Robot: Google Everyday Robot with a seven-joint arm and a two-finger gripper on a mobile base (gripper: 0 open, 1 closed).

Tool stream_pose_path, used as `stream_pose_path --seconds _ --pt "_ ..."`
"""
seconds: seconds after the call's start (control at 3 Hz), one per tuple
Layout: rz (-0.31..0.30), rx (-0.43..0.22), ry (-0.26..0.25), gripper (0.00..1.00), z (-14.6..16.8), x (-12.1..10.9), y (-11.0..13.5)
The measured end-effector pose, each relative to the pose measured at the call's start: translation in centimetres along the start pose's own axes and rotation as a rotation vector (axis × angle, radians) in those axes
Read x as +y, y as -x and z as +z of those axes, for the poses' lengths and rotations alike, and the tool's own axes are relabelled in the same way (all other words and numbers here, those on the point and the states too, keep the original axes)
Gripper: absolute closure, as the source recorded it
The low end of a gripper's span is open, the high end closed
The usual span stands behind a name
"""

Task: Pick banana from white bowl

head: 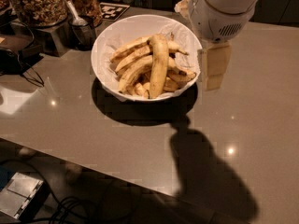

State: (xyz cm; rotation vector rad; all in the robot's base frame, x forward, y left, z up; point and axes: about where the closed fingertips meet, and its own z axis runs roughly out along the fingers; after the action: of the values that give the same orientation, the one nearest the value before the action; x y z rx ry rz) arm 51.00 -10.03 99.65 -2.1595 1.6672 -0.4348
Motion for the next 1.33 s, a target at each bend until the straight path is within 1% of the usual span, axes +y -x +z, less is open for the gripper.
stream_pose_path --seconds 0.33,0.67,1.0,1.33 --pt "-0.081 0.063 -0.022 0.00 1.1 -0.9 0.9" --pt "-0.132 0.105 -0.035 0.00 1.7 -1.5 1.4" --pt "-0.139 0.102 -0.033 0.00 1.7 -1.5 1.5" --pt "-0.205 0.064 0.007 0.00 2.6 -2.5 2.4"
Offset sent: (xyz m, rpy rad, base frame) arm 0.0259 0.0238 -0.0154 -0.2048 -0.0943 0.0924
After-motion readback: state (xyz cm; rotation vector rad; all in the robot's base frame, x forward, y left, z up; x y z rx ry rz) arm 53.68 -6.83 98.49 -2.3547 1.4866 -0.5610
